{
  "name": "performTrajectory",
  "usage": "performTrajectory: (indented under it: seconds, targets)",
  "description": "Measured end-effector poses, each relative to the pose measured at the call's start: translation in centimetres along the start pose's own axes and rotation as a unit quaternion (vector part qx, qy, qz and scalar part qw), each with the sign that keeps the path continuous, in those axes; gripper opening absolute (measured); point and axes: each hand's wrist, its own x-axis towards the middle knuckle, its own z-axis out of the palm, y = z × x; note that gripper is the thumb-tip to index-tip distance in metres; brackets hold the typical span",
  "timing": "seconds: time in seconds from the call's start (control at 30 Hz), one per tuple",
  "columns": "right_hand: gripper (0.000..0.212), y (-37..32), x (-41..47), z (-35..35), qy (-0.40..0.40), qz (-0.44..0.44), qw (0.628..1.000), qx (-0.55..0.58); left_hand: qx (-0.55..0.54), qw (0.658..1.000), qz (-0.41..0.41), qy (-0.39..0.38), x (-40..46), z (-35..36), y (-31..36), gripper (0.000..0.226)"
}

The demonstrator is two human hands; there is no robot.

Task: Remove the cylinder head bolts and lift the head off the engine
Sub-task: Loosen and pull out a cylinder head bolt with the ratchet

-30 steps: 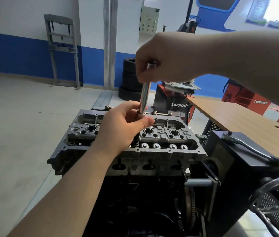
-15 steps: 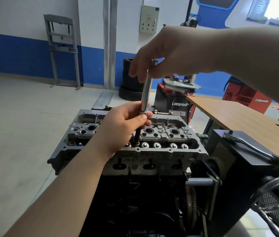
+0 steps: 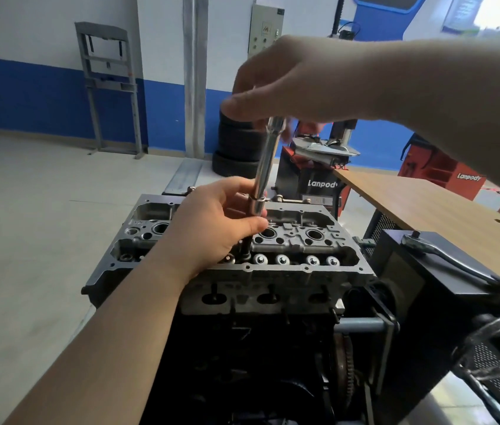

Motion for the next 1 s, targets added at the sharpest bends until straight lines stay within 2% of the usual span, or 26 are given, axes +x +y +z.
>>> performTrajectory:
  seconds: [0.03, 0.07, 0.1, 0.13, 0.17, 0.2, 0.27, 0.3, 0.33, 0.4, 0.43, 0.47, 0.5, 0.57, 0.63, 0.7, 0.77, 0.8, 0.83, 0.93, 1.0]
  targets:
    - [0.046, 0.1, 0.3, 0.4, 0.011, 0.009, 0.999, -0.051, 0.024, 0.999, 0.004, 0.026, 0.0, 0.2, 0.2, 0.039]
    - [0.053, 0.0, 0.5, 0.8, 0.027, 0.010, 0.994, -0.107, 0.045, 0.998, 0.006, 0.044, 0.0, 0.4, 0.3, 0.040]
    - [0.049, -0.2, 0.4, 0.8, 0.030, 0.003, 0.990, -0.141, 0.057, 0.997, 0.007, 0.051, 0.0, 0.6, 0.3, 0.039]
    - [0.037, -0.3, 0.3, 0.7, 0.027, -0.017, 0.990, -0.140, 0.055, 0.997, 0.009, 0.047, 0.1, 0.7, 0.3, 0.035]
    - [0.020, -0.3, 0.2, 0.5, 0.011, -0.030, 0.993, -0.109, 0.030, 0.999, 0.009, 0.029, 0.1, 0.7, 0.3, 0.030]
    - [0.013, -0.3, 0.0, 0.3, -0.001, -0.024, 0.996, -0.084, -0.005, 1.000, 0.000, -0.001, 0.1, 0.5, 0.4, 0.028]
    - [0.028, -0.3, -0.2, -0.3, -0.006, -0.021, 0.999, -0.037, -0.065, 0.996, -0.013, -0.055, -0.1, -0.3, 0.3, 0.034]
    - [0.021, -0.1, -0.2, -0.4, -0.006, -0.015, 1.000, -0.008, -0.064, 0.996, -0.009, -0.066, -0.1, -0.7, 0.2, 0.038]
    - [0.004, -0.3, -0.4, -0.4, -0.014, -0.004, 1.000, 0.008, -0.047, 0.997, -0.002, -0.062, 0.0, -0.9, 0.2, 0.039]
    - [0.039, -0.2, 0.3, 0.3, 0.003, 0.003, 0.999, -0.044, 0.011, 1.000, 0.010, -0.022, 0.2, -0.8, 0.1, 0.036]
    - [0.049, -0.2, 0.6, 0.7, 0.015, 0.014, 0.996, -0.084, 0.043, 0.999, 0.010, 0.004, 0.2, -0.6, 0.1, 0.035]
    - [0.048, -0.4, 0.6, 0.9, 0.028, 0.006, 0.991, -0.127, 0.068, 0.997, 0.007, 0.023, 0.2, -0.3, 0.2, 0.036]
    - [0.038, -0.5, 0.4, 0.9, 0.029, -0.013, 0.990, -0.134, 0.073, 0.997, 0.003, 0.027, 0.3, -0.2, 0.1, 0.036]
    - [0.012, -0.6, 0.0, 0.5, -0.001, -0.026, 0.996, -0.091, 0.012, 1.000, -0.016, -0.012, 0.2, -0.2, 0.0, 0.032]
    - [0.021, -0.6, -0.4, -0.2, -0.046, -0.025, 0.998, -0.042, -0.054, 0.996, -0.027, -0.068, 0.0, -0.7, 0.0, 0.037]
    - [0.011, -0.6, -0.6, -0.3, -0.060, -0.007, 0.998, 0.006, -0.060, 0.995, -0.018, -0.073, -0.1, -1.3, -0.1, 0.041]
    - [0.046, -0.3, 0.0, 0.2, -0.029, 0.036, 0.999, -0.004, -0.034, 0.998, -0.015, -0.041, 0.0, -1.3, 0.0, 0.040]
    - [0.053, 0.0, 0.5, 0.5, -0.013, 0.048, 0.998, -0.031, -0.017, 0.999, -0.017, -0.022, 0.1, -1.1, 0.1, 0.039]
    - [0.050, -0.1, 0.5, 0.6, -0.004, 0.045, 0.997, -0.059, -0.005, 1.000, -0.024, -0.006, 0.2, -0.8, 0.2, 0.037]
    - [0.007, -0.4, 0.0, 0.2, -0.005, 0.001, 0.998, -0.066, -0.038, 0.998, -0.039, -0.012, 0.2, -0.3, 0.2, 0.034]
    - [0.020, -0.6, -0.3, -0.5, -0.026, -0.007, 0.999, -0.033, -0.081, 0.995, -0.037, -0.053, 0.0, -0.6, 0.1, 0.035]
